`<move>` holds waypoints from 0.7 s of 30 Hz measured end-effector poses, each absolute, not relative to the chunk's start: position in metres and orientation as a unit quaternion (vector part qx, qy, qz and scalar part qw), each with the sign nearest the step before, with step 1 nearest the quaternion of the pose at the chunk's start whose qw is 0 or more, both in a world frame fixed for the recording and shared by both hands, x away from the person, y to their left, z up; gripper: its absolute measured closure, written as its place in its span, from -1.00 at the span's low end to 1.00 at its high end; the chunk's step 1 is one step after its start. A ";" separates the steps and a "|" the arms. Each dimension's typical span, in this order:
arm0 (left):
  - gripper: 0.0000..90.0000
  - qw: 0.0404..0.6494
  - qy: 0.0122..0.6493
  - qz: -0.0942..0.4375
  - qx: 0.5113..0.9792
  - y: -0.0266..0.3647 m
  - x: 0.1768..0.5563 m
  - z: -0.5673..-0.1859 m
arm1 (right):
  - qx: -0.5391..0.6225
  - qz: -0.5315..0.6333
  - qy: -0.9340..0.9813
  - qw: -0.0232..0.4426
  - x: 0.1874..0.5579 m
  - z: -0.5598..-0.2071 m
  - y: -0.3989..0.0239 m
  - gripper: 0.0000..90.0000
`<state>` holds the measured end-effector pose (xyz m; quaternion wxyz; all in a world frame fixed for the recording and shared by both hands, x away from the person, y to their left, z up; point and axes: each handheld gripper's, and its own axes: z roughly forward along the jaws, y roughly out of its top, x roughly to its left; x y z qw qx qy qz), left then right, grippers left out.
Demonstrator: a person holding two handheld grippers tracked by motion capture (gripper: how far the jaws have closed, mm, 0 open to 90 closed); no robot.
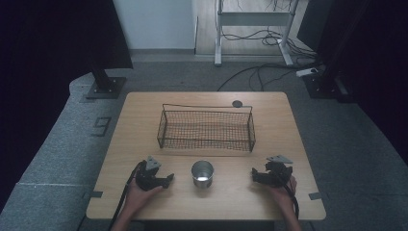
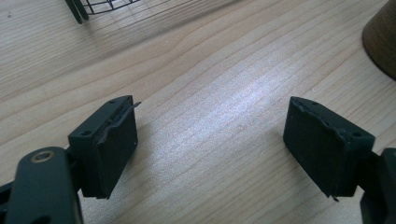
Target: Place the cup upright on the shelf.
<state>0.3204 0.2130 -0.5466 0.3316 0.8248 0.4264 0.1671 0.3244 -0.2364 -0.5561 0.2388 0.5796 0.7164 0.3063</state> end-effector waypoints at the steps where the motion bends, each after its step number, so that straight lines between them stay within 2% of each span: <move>1: -0.61 0.332 0.426 0.167 0.825 0.213 0.320 -0.547 | 0.578 0.306 0.717 0.239 0.324 -0.556 -0.237 -0.99; 21: -0.55 0.331 0.429 0.174 0.822 0.215 0.319 -0.546 | 0.560 0.317 0.729 0.234 0.317 -0.556 -0.242 -0.91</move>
